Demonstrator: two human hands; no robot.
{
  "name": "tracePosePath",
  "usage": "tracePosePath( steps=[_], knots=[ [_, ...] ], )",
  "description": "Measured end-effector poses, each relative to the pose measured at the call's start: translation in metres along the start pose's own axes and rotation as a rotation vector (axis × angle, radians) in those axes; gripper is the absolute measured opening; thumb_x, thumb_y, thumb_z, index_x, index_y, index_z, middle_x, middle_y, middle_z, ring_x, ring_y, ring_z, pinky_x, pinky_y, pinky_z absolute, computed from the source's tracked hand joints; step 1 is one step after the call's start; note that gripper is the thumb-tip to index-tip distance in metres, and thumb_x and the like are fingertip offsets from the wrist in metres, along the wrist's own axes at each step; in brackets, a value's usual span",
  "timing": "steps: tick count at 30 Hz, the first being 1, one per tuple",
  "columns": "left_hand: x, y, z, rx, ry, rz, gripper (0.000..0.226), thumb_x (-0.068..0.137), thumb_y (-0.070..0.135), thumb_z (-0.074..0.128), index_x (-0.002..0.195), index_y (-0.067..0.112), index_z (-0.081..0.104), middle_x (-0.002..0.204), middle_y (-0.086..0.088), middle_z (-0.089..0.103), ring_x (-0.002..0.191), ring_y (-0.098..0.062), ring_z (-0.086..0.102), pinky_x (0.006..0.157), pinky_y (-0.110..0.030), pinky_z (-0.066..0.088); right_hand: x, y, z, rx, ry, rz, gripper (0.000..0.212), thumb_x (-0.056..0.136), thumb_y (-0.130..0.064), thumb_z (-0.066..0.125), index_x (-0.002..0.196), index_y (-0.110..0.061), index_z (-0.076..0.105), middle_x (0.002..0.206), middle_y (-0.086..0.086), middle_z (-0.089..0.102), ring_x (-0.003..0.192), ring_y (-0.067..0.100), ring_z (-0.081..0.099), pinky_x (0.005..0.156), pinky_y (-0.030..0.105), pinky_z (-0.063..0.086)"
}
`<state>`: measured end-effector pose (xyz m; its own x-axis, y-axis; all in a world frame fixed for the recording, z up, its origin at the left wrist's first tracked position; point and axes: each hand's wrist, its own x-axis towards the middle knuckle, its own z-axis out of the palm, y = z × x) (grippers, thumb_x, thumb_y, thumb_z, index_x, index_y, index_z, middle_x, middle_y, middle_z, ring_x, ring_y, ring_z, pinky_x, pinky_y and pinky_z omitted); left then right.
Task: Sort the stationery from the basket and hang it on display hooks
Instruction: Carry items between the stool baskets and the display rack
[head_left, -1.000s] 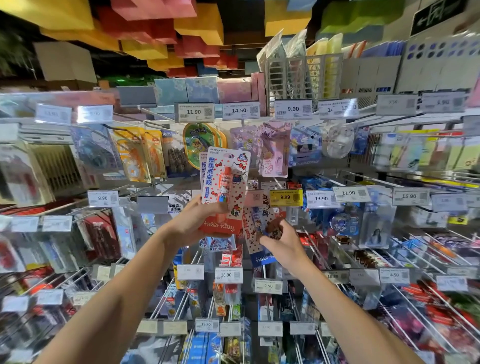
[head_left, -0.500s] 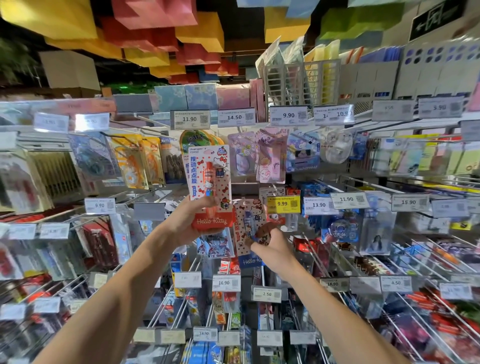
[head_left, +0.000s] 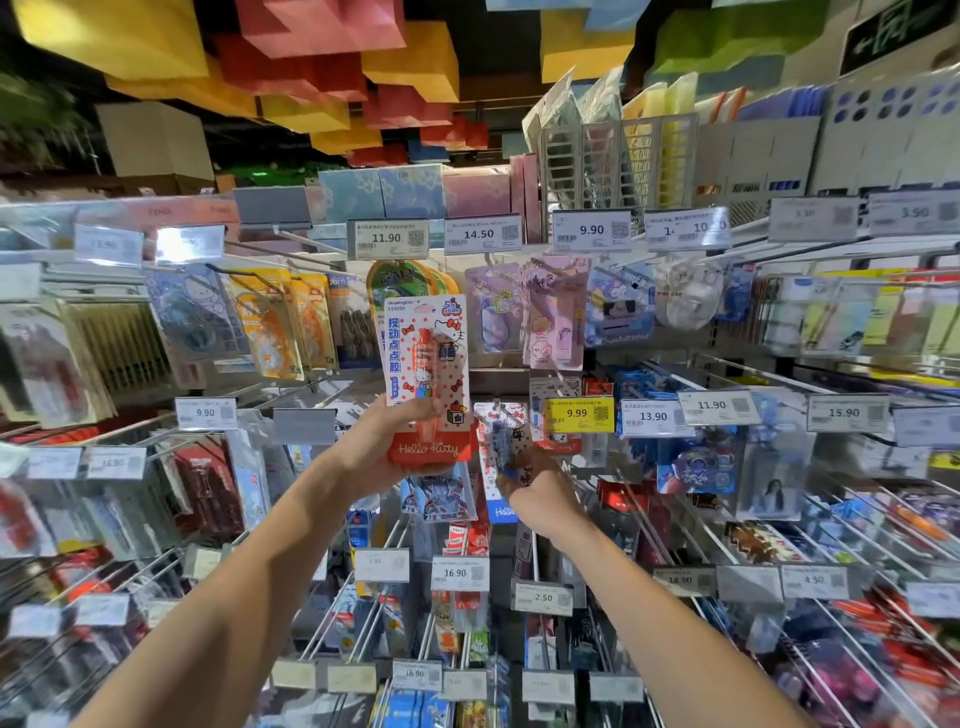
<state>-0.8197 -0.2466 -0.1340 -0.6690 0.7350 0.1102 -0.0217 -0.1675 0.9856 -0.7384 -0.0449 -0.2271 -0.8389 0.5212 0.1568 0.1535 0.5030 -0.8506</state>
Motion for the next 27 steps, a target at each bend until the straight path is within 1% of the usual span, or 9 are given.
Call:
tracePosePath(
  steps=[3, 6, 10, 14, 17, 19, 23, 25, 27],
  knots=[
    [0.000, -0.003, -0.002, 0.007, -0.004, -0.004, 0.075, 0.064, 0.030, 0.084, 0.133, 0.019, 0.055, 0.119, -0.018, 0.072, 0.101, -0.034, 0.072, 0.074, -0.047, 0.060, 0.013, -0.001, 0.004, -0.085, -0.057, 0.048, 0.040, 0.097, -0.034, 0.063, 0.135, -0.026, 0.053, 0.121, 0.005, 0.059, 0.091, 0.021, 0.060, 0.071, 0.029, 0.050],
    [0.000, -0.005, -0.001, 0.024, -0.017, -0.012, 0.069, 0.069, 0.026, 0.083, 0.131, 0.019, 0.055, 0.119, -0.017, 0.072, 0.103, -0.036, 0.072, 0.078, -0.050, 0.060, 0.009, -0.007, 0.004, -0.037, 0.039, 0.066, 0.014, 0.098, -0.029, 0.061, 0.107, -0.020, 0.066, 0.088, 0.002, 0.066, 0.069, 0.015, 0.062, 0.060, 0.031, 0.053],
    [0.000, -0.003, 0.003, 0.047, -0.036, 0.001, 0.059, 0.074, 0.025, 0.081, 0.127, 0.020, 0.057, 0.112, -0.013, 0.075, 0.102, -0.033, 0.073, 0.089, -0.054, 0.059, -0.026, -0.029, -0.008, 0.220, 0.009, -0.261, 0.018, 0.101, -0.016, 0.057, 0.084, -0.012, 0.064, 0.062, -0.007, 0.055, 0.049, 0.001, 0.047, 0.049, 0.020, 0.037],
    [-0.001, -0.004, 0.003, 0.082, -0.094, 0.017, 0.083, 0.053, 0.041, 0.101, 0.125, 0.022, 0.064, 0.118, -0.016, 0.073, 0.106, -0.035, 0.072, 0.095, -0.057, 0.056, -0.045, -0.058, -0.014, 0.351, 0.006, -0.475, 0.010, 0.098, -0.027, 0.067, 0.097, -0.016, 0.065, 0.080, -0.011, 0.066, 0.071, 0.004, 0.060, 0.062, 0.018, 0.045],
    [-0.001, -0.005, 0.003, 0.078, -0.113, 0.035, 0.076, 0.054, 0.042, 0.101, 0.119, 0.020, 0.070, 0.122, -0.021, 0.071, 0.111, -0.040, 0.070, 0.094, -0.057, 0.057, -0.046, -0.069, -0.006, 0.309, -0.006, -0.432, 0.036, 0.085, -0.037, 0.081, 0.111, -0.021, 0.061, 0.098, -0.009, 0.071, 0.086, 0.002, 0.066, 0.070, 0.016, 0.052],
    [-0.002, -0.006, 0.006, 0.080, -0.079, 0.038, 0.083, 0.051, 0.054, 0.099, 0.121, 0.021, 0.069, 0.122, -0.021, 0.071, 0.110, -0.039, 0.071, 0.089, -0.054, 0.059, -0.047, -0.074, -0.001, 0.301, 0.001, -0.419, 0.039, 0.084, -0.036, 0.082, 0.113, -0.023, 0.058, 0.100, -0.011, 0.070, 0.088, 0.000, 0.066, 0.071, 0.015, 0.051],
    [-0.004, -0.003, 0.011, 0.094, 0.018, -0.026, 0.098, 0.067, 0.089, 0.063, 0.135, 0.020, 0.061, 0.124, -0.019, 0.072, 0.111, -0.038, 0.071, 0.086, -0.051, 0.060, -0.046, -0.069, 0.003, 0.440, -0.107, -0.387, 0.038, 0.094, -0.023, 0.073, 0.127, -0.019, 0.056, 0.115, -0.007, 0.071, 0.101, 0.000, 0.066, 0.081, 0.014, 0.053],
    [-0.001, -0.001, 0.010, 0.053, 0.041, -0.059, 0.087, 0.085, 0.085, 0.037, 0.139, 0.020, 0.060, 0.127, -0.018, 0.071, 0.113, -0.037, 0.070, 0.090, -0.052, 0.058, -0.047, -0.059, 0.001, 0.477, -0.150, -0.340, 0.034, 0.098, -0.017, 0.065, 0.131, -0.020, 0.054, 0.122, -0.003, 0.069, 0.109, 0.011, 0.066, 0.088, 0.026, 0.057],
    [0.003, 0.000, 0.011, -0.016, 0.079, -0.088, 0.083, 0.092, 0.081, 0.028, 0.138, 0.019, 0.060, 0.128, -0.019, 0.070, 0.115, -0.037, 0.069, 0.099, -0.056, 0.053, -0.049, -0.042, -0.006, 0.503, -0.220, -0.255, 0.035, 0.100, -0.012, 0.058, 0.132, -0.024, 0.051, 0.128, -0.002, 0.066, 0.116, 0.016, 0.063, 0.089, 0.029, 0.055]
  ],
)
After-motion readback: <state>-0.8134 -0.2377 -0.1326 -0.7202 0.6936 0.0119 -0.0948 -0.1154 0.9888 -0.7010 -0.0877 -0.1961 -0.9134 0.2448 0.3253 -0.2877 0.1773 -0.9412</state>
